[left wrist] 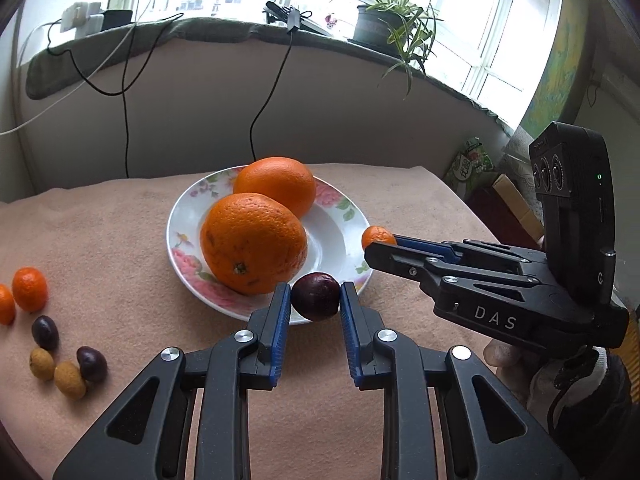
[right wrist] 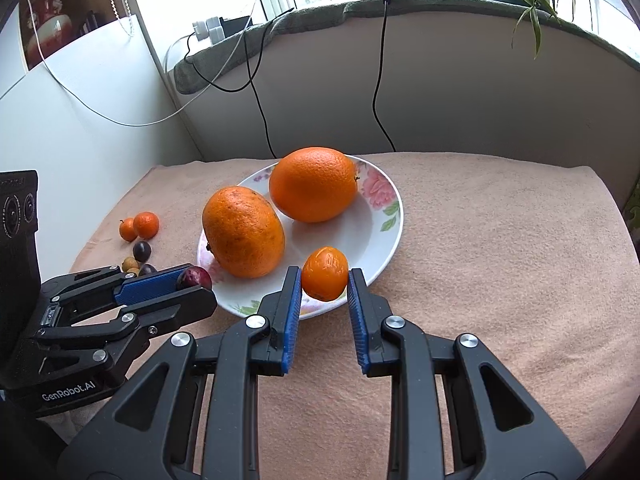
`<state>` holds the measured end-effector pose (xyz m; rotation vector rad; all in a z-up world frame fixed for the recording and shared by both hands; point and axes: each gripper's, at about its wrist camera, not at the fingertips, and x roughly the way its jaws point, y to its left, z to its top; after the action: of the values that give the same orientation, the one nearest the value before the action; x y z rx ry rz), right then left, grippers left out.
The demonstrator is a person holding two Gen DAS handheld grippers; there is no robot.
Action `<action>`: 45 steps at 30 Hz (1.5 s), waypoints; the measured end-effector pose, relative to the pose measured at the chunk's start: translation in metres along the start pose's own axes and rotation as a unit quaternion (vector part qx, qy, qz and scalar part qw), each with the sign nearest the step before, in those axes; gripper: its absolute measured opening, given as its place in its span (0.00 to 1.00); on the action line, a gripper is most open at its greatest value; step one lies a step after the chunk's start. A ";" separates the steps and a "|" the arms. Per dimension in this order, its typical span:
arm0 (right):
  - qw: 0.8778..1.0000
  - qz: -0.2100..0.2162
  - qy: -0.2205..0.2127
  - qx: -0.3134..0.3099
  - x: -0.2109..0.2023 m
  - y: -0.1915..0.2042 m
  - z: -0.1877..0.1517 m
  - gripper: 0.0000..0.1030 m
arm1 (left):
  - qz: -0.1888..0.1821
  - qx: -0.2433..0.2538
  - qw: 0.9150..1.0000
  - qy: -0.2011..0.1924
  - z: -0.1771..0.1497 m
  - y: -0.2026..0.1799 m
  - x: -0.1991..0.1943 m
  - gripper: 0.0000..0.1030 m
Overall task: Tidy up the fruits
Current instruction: 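Carry the kumquat and the plum over the white plate with both tools, then open the right tool over the plate while the left tool releases the plum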
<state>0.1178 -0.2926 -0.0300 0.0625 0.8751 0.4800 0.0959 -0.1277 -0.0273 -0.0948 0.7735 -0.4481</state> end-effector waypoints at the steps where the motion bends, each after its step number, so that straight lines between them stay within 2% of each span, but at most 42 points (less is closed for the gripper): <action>1: 1.000 0.000 0.001 -0.002 0.001 -0.002 0.002 0.24 | 0.000 0.002 1.000 -0.001 0.002 -0.003 0.002 0.23; 13: 1.000 0.008 0.009 -0.008 0.022 -0.025 0.028 0.24 | 0.014 0.023 1.000 0.002 0.015 -0.028 0.029 0.23; 28: 1.000 0.014 0.015 -0.007 0.033 -0.030 0.032 0.24 | 0.031 0.027 0.999 0.001 0.019 -0.029 0.035 0.23; 30: 1.000 0.011 0.016 -0.009 0.034 -0.030 0.033 0.31 | 0.032 0.027 0.999 0.001 0.020 -0.029 0.035 0.23; 32: 1.000 0.008 0.011 -0.010 0.033 -0.029 0.033 0.52 | 0.034 0.027 0.999 0.002 0.020 -0.029 0.035 0.23; 34: 1.000 0.008 0.006 -0.009 0.031 -0.029 0.034 0.57 | 0.036 0.026 0.999 0.001 0.020 -0.029 0.035 0.28; 37: 1.000 0.007 0.005 -0.006 0.030 -0.028 0.035 0.59 | 0.036 0.026 0.999 -0.001 0.021 -0.028 0.034 0.29; 38: 1.000 0.005 0.004 -0.005 0.030 -0.028 0.036 0.64 | 0.036 0.027 0.999 -0.001 0.020 -0.028 0.033 0.30; 41: 1.000 0.000 -0.001 0.000 0.028 -0.029 0.036 0.72 | 0.034 0.028 0.999 -0.004 0.020 -0.029 0.030 0.39; 45: 1.000 -0.004 -0.005 0.005 0.024 -0.029 0.038 0.78 | 0.033 0.032 0.999 -0.009 0.019 -0.032 0.025 0.57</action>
<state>0.1701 -0.3031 -0.0301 0.0705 0.8673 0.4678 0.1133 -0.1691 -0.0227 -0.0131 0.7420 -0.4094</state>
